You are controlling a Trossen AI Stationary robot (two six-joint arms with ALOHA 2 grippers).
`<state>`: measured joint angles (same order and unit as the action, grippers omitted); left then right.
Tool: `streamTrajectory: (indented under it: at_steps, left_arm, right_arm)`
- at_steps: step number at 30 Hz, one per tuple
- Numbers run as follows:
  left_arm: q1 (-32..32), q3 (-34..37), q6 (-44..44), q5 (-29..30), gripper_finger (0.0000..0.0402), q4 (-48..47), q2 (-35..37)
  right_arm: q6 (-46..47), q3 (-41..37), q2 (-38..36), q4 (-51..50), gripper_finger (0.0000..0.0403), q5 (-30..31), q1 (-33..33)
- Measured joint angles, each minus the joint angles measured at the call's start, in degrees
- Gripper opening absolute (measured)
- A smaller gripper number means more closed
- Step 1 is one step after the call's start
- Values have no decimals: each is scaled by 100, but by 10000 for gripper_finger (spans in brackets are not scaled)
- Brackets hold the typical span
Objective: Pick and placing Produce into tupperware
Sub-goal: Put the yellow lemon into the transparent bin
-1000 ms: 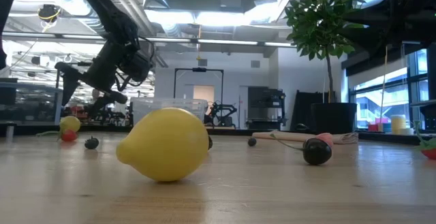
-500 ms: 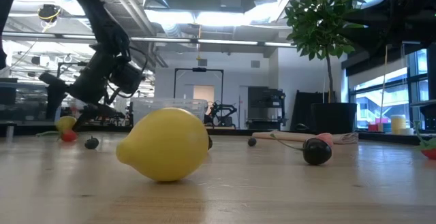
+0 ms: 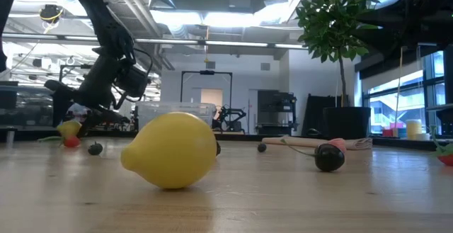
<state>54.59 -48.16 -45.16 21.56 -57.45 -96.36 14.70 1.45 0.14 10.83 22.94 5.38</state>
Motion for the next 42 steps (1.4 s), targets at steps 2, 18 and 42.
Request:
streamTrajectory:
  at_steps: [2, 18, 42]
  left_arm:
    - [0, 0, 81, 13, 286, 8, 0]
    - [-39, 0, 872, 59, 278, 55, -2]
    - [-61, 0, 1085, -12, 239, 165, -9]
  right_arm:
    - [-2, 0, 0, 0, 178, 0, -1]
    - [-4, 0, 0, 1, 178, -2, 0]
    - [-4, 0, -1, 2, 178, 0, -1]
